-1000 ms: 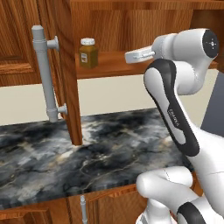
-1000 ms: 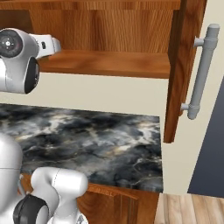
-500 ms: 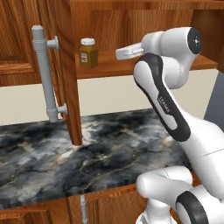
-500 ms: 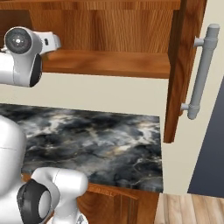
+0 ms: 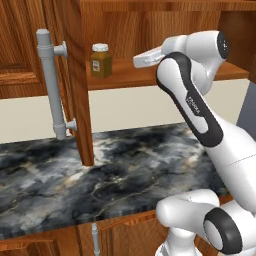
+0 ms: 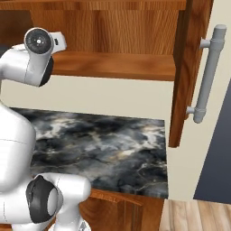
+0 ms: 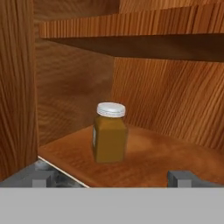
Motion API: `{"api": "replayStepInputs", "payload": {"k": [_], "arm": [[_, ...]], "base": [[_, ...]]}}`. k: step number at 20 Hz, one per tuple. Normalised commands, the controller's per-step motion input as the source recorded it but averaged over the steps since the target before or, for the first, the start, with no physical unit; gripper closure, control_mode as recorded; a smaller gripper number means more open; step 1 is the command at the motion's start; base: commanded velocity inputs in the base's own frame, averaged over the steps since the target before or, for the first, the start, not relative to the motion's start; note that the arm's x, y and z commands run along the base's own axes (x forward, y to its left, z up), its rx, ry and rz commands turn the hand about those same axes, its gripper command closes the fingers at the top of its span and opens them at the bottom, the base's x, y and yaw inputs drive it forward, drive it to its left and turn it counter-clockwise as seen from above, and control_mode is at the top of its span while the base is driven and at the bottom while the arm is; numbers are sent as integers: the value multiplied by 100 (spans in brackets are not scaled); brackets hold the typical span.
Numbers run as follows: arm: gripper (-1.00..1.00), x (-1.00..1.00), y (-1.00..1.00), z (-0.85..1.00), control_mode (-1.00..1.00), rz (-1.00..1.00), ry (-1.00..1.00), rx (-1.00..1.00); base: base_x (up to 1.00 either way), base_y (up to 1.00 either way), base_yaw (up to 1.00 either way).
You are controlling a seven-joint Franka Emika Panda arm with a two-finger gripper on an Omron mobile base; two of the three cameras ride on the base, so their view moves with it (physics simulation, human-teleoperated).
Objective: Collect the turmeric, ketchup, and shaker from the cabinet and place them next to the stove.
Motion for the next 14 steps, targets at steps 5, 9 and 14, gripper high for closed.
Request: {"api": "replayStepInputs", "payload": {"k": [5, 9, 14], "arm": [[-100, 23, 0, -3, -100, 0, 0, 2], [-100, 39, 0, -2, -100, 3, 0, 8], [-100, 46, 4, -1, -100, 3, 0, 2]], "base": [[0, 0, 0], [0, 0, 0], [0, 0, 0]]}}
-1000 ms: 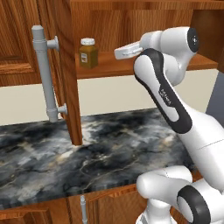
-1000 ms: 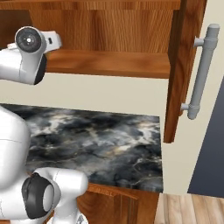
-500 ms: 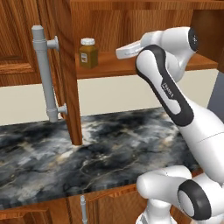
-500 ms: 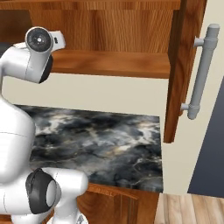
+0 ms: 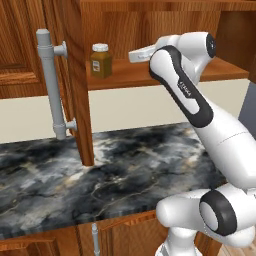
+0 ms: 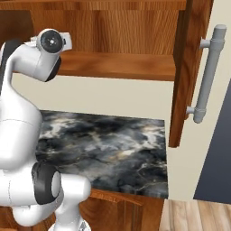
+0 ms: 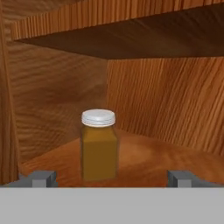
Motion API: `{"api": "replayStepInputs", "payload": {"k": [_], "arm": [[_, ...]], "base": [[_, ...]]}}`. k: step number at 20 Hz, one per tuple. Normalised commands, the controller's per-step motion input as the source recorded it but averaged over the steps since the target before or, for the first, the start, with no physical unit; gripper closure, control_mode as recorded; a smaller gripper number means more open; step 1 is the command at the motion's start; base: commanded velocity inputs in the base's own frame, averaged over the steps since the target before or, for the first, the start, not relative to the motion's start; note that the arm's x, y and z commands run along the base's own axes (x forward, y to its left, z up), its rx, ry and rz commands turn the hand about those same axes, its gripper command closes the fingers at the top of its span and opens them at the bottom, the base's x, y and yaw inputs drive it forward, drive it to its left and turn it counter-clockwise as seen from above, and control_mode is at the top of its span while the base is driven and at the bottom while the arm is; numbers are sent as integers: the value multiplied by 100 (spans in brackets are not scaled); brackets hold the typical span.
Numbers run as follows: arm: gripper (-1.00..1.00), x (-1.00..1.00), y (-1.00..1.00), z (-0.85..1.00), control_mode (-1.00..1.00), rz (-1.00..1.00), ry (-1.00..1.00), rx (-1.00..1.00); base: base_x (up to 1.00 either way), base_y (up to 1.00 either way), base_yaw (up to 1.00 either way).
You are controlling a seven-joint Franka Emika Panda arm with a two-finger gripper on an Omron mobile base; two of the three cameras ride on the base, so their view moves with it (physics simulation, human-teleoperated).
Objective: Collect the turmeric, ketchup, and shaker from the cabinet and place them next to the stove.
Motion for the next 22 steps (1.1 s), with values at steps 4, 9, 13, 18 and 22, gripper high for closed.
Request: {"api": "replayStepInputs", "payload": {"k": [4, 9, 13, 18, 22], "arm": [[-100, 54, 16, -11, -100, 3, 3, 0], [-100, 48, 41, -18, -100, 4, 7, 0], [-100, 38, 54, -19, -100, 6, 5, 0], [-100, 10, 15, -2, -100, 1, 2, 0], [-100, 0, 8, 0, -100, 0, 0, -2]], "base": [[0, 0, 0], [0, 0, 0], [0, 0, 0], [0, 0, 0], [0, 0, 0]]}}
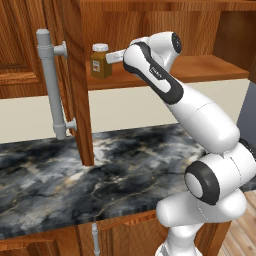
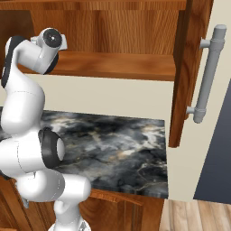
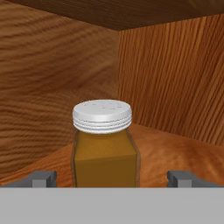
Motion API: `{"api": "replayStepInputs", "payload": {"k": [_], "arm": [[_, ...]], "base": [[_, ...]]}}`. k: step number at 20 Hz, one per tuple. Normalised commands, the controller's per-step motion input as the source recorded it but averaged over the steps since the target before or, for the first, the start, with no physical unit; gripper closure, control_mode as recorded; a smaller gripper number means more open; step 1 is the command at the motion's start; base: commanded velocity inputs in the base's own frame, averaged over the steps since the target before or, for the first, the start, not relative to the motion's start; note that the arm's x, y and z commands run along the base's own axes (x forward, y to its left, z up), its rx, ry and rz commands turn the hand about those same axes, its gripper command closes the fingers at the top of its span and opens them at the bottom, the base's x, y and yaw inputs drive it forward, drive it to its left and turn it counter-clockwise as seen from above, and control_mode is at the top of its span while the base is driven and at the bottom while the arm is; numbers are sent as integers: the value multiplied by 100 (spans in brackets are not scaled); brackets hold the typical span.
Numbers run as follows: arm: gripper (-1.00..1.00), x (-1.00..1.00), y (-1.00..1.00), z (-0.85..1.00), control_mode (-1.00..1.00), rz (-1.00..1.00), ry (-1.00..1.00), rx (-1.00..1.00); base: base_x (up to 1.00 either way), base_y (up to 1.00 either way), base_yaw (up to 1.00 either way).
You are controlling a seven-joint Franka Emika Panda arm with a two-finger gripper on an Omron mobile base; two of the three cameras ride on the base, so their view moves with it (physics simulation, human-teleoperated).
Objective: Collect the turmeric, ketchup, and shaker from the cabinet and place them next to the stove.
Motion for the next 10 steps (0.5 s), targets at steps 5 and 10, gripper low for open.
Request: {"api": "replayStepInputs", "payload": {"k": [5, 10], "arm": [[-100, 7, 19, 0, -100, 0, 2, -4], [-100, 1, 2, 0, -100, 2, 0, -1]], "base": [[0, 0, 0], [0, 0, 0]]}}
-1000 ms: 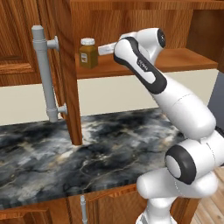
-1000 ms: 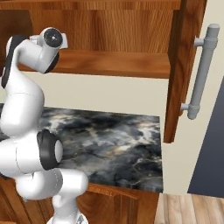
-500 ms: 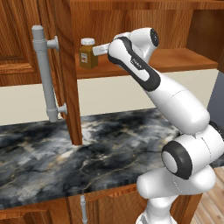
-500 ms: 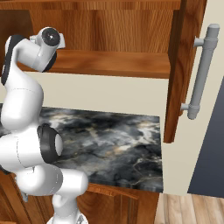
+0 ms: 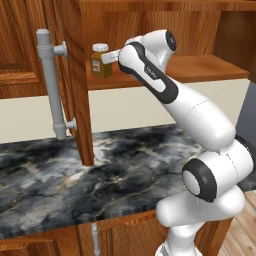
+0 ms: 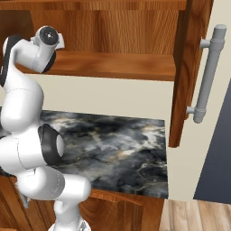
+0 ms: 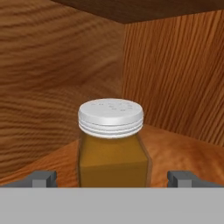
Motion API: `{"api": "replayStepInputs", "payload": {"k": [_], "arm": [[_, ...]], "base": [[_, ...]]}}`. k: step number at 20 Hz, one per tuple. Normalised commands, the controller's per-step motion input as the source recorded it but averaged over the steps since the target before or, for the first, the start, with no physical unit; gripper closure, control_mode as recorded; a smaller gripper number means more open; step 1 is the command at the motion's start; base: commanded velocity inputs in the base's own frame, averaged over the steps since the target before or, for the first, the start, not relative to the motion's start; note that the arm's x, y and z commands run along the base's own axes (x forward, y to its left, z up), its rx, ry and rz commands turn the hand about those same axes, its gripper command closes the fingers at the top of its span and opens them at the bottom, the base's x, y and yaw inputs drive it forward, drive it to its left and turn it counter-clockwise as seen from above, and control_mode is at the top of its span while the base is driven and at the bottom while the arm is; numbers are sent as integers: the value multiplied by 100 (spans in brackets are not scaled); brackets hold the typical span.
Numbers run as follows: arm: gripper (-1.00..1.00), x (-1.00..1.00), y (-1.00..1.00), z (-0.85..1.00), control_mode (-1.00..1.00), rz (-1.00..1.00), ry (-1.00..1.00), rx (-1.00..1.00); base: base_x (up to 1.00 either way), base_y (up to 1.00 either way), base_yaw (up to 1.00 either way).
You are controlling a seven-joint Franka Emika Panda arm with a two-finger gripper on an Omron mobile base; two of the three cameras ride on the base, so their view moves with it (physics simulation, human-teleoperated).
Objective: Collect the turmeric, ketchup, and shaker from the cabinet and place them next to the stove.
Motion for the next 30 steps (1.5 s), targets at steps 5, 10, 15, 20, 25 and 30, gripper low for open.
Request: {"api": "replayStepInputs", "payload": {"k": [5, 10, 15, 20, 25, 30], "arm": [[-100, 0, 0, 0, -100, 3, 0, -1], [-100, 1, -6, 0, -100, 2, 0, 0], [-100, 5, -7, 0, -100, 2, 0, 0], [-100, 26, 0, 0, -100, 1, 0, 0], [-100, 31, 2, -1, -100, 2, 0, 0], [-100, 7, 25, -12, -100, 6, 0, -4]], "base": [[0, 0, 0], [0, 0, 0], [0, 0, 0], [0, 0, 0], [0, 0, 0], [0, 0, 0]]}}
